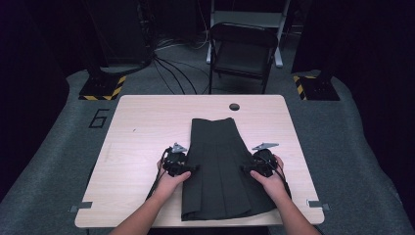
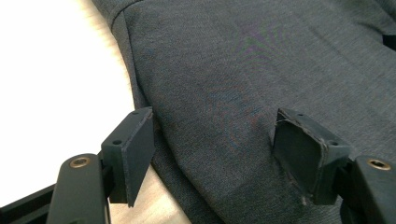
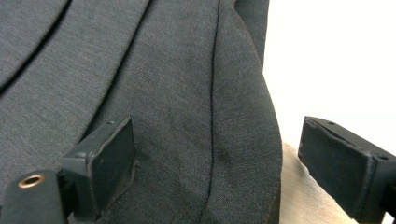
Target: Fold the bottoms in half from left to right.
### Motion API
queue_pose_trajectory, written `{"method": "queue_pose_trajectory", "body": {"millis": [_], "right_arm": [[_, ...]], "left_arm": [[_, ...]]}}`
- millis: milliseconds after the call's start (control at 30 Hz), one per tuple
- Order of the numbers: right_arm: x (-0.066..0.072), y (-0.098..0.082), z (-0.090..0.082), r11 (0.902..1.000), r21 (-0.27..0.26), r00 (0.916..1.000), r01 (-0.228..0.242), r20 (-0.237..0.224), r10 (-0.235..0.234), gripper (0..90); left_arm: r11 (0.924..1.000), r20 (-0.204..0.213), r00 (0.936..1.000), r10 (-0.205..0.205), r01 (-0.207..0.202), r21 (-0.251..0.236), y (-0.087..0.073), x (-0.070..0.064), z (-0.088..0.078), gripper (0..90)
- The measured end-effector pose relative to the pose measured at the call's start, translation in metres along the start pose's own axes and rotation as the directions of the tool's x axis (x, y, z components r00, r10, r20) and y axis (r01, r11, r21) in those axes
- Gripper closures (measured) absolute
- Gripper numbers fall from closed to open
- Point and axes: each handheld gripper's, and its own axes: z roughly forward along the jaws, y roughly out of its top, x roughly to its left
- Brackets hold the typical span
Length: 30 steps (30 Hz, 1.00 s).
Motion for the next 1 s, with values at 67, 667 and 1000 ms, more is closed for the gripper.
{"method": "queue_pose_trajectory", "body": {"millis": [67, 667, 1000], "right_arm": [[0.0, 0.0, 0.002, 0.9999, -0.004, 0.9999, 0.01, 0.007, -0.01, 10.2], [0.009, -0.001, 0.0, 0.9986, -0.015, 0.9975, 0.051, -0.048, -0.051, 28.3], [0.014, -0.005, -0.003, 0.9973, -0.047, 0.9947, 0.057, -0.083, -0.06, 54.9]], "left_arm": [[1.0, -0.004, 1.0, 0.002, -0.002, -0.004, -0.001, -0.001, 0.002, 28.3], [0.9999, -0.018, 0.9998, 0.003, -0.004, -0.014, 0.0, -0.009, 0.006, 31.9], [0.9993, -0.038, 0.9992, -0.015, 0.014, -0.034, -0.001, -0.012, 0.007, 56.3]]}}
